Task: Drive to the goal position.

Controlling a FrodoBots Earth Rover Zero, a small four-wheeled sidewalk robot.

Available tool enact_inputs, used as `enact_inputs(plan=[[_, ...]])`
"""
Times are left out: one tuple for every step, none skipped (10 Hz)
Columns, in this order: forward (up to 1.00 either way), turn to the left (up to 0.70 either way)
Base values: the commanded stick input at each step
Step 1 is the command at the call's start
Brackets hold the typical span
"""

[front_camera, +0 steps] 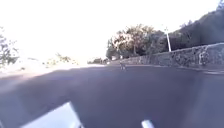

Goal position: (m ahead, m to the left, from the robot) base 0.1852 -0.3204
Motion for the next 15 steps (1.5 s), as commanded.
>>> enact_inputs(plan=[[0.7, 0.0], [0.7, 0.0], [0.7, 0.0], [0.7, 0.0], [0.7, 0.0], [0.7, 0.0], [0.7, 0.0], [0.7, 0.0], [0.7, 0.0], [0.7, 0.0], [0.7, 0.0], [0.7, 0.0], [0.7, 0.0], [0.7, 0.0], [0.7, 0.0]])
